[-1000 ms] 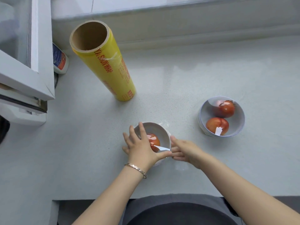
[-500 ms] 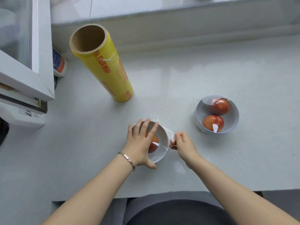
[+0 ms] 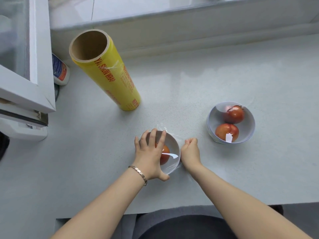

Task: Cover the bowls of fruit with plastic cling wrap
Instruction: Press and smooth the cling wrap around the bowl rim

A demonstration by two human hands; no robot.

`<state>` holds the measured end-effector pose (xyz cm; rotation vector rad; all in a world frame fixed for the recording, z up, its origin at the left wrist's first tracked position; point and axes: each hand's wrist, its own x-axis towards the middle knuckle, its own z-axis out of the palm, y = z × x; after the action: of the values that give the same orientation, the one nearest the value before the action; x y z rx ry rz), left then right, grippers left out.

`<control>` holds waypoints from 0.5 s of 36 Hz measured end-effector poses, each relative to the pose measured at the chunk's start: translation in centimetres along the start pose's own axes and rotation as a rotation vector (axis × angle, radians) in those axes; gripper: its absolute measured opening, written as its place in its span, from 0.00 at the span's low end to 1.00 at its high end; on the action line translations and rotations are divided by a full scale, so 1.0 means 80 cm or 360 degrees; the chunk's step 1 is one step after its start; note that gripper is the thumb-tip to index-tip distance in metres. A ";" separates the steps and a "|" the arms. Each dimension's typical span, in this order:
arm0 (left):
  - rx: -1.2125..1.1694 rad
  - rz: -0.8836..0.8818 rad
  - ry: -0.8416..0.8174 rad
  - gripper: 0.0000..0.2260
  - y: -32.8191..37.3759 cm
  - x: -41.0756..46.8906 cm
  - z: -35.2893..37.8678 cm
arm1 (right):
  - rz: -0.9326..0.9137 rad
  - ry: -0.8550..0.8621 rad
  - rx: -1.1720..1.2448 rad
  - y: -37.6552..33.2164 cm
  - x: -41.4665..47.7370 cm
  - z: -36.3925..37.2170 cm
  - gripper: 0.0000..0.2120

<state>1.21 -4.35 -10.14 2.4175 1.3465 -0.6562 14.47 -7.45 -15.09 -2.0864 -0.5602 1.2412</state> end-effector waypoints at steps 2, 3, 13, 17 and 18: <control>-0.0019 -0.0053 0.0023 0.62 0.002 -0.002 0.001 | 0.0024 -0.0082 0.0036 -0.002 0.002 -0.002 0.06; -0.0047 -0.0104 0.0032 0.62 0.004 -0.002 0.002 | 0.0046 -0.0132 0.0087 -0.003 0.003 -0.004 0.09; -0.0675 -0.0605 -0.0062 0.64 0.000 -0.012 -0.014 | 0.0249 -0.0645 0.0492 -0.001 -0.001 -0.019 0.14; -0.0452 -0.0200 -0.0082 0.64 -0.034 -0.016 -0.021 | 0.0127 -0.0704 0.0347 -0.012 0.005 -0.023 0.11; -0.0357 -0.0077 -0.0074 0.65 -0.039 -0.014 -0.022 | 0.0102 -0.0713 0.0316 -0.015 0.007 -0.024 0.11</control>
<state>-1.54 -2.78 -8.18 2.1869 1.3837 -0.5379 16.38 -6.86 -13.92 -1.6781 -0.5399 1.7423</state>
